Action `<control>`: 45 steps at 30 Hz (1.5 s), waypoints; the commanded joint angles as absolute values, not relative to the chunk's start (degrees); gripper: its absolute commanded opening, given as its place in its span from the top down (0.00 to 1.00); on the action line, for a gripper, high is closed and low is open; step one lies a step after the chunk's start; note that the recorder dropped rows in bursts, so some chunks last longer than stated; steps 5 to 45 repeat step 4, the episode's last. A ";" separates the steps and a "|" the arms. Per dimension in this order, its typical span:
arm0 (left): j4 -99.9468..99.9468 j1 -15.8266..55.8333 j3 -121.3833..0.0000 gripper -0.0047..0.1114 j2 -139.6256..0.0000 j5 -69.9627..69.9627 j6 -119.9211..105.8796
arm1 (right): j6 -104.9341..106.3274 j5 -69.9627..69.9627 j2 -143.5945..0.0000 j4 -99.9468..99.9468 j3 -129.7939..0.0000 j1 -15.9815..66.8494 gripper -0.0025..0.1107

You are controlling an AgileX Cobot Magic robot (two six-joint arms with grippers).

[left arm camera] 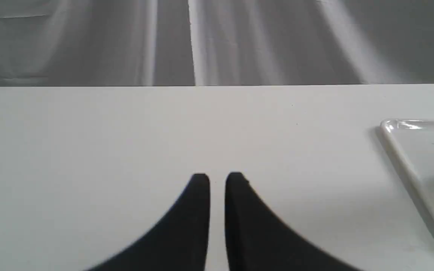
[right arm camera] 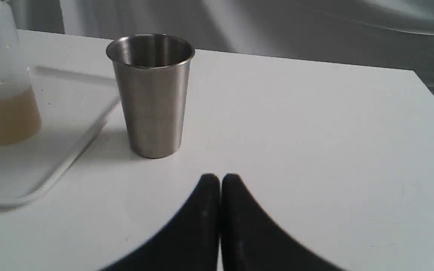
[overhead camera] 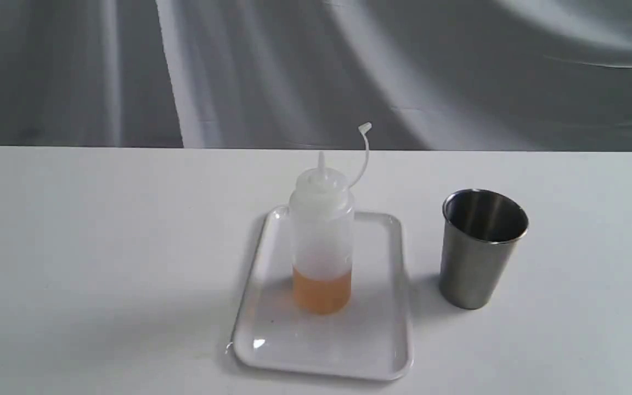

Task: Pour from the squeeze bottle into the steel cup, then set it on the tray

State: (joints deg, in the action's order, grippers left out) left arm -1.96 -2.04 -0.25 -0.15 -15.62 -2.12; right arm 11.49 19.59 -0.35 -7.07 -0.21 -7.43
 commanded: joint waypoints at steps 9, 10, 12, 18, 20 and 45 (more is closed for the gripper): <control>-1.95 -1.74 0.00 0.89 0.00 -15.21 -1.97 | 11.61 19.56 0.00 -7.10 0.00 -7.97 0.98; -1.95 -1.74 0.00 0.89 0.00 -15.21 -1.97 | 11.61 19.56 0.00 -7.10 0.00 -7.97 0.98; -1.95 -1.74 0.00 0.89 0.00 -15.21 -1.97 | 11.61 19.56 0.00 -7.10 0.00 -7.97 0.98; -1.95 -1.74 0.00 0.89 0.00 -15.21 -1.97 | 11.61 19.56 0.00 -7.10 0.00 -7.97 0.98; -1.95 -1.74 0.00 0.89 0.00 -15.21 -1.97 | 11.61 19.56 0.00 -7.10 0.00 -7.97 0.98; -1.95 -1.74 0.00 0.89 0.00 -15.21 -1.97 | 11.61 19.56 0.00 -7.10 0.00 -7.97 0.98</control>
